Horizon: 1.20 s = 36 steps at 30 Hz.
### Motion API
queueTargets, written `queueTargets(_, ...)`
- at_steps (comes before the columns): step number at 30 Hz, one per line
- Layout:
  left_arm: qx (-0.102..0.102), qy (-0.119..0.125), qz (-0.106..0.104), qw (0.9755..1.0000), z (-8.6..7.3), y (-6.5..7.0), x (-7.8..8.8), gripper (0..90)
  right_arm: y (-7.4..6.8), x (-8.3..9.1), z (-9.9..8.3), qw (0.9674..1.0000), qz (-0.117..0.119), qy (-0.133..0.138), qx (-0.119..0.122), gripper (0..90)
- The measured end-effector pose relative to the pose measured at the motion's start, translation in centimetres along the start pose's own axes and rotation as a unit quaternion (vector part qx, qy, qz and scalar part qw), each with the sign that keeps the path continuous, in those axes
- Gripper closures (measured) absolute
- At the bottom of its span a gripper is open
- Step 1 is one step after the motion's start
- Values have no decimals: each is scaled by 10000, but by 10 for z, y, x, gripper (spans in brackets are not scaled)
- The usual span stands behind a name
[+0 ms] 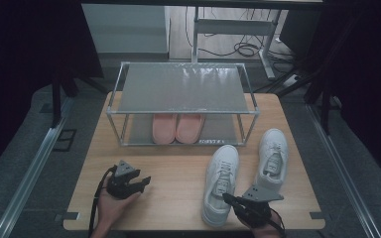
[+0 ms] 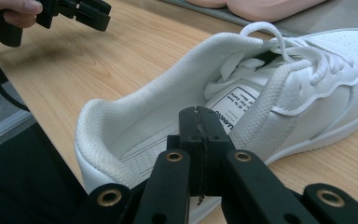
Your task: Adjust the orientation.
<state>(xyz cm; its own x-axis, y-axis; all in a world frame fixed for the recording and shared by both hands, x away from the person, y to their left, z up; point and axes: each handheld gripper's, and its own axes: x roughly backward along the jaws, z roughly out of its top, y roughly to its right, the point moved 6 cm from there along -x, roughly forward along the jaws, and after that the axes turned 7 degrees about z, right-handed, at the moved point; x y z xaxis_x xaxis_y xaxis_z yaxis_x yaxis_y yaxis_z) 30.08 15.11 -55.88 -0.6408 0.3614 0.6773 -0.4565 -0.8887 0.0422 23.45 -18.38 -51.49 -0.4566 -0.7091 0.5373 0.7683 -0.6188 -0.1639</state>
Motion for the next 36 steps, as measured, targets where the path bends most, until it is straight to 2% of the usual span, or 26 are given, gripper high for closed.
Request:
queueTargets(7,-10,-11,-2,10000,0,1,-1,482,3,4,0,10000,61,-37,24,900)
queueTargets(10,-20,-35,-8,10000,-1,1,-3,482,9,9,-2,10000,54,-44,1,900)
queueTargets(29,20,-55,36,10000,-2,-2,-3,482,50,35,-9,9990,-360,6,-247,900)
queueTargets(32,6,-60,25,10000,-2,-2,-4,482,53,38,-9,9988,-393,26,-274,900)
queueTargets(36,11,-44,25,10000,-2,-2,-3,482,51,42,-3,9988,-440,106,-191,900)
